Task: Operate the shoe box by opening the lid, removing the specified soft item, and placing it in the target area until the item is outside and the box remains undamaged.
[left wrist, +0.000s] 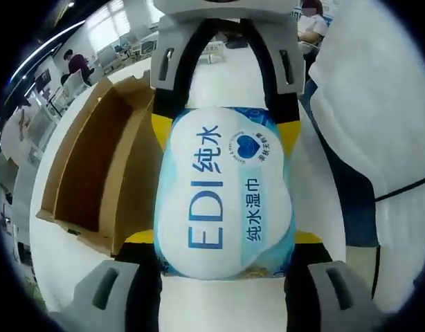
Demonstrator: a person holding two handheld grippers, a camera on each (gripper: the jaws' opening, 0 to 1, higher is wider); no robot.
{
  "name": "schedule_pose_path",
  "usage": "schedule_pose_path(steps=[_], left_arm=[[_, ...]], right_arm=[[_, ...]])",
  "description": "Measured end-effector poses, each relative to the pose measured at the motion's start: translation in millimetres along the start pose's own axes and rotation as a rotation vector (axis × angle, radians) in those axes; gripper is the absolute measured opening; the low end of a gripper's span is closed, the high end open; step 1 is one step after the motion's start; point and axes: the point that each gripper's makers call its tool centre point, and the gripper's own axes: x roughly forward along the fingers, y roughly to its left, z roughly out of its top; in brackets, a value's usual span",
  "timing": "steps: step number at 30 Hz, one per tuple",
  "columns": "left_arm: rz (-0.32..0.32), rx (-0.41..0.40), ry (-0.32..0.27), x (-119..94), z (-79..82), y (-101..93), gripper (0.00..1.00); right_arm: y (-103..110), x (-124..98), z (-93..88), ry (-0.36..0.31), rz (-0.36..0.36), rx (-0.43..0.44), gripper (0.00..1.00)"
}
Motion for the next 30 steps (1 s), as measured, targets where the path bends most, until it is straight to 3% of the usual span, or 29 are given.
schedule_pose_path(steps=[16, 30], left_arm=[[-0.022, -0.02, 0.011, 27, -9.5, 2.6, 0.72], [-0.047, -0.029, -0.012, 46, 11.8, -3.5, 0.72]], right_arm=[[-3, 23, -19.6, 0.018, 0.028, 0.008, 0.65], [1, 13, -47.4, 0.059, 0.048, 0.02, 0.65]])
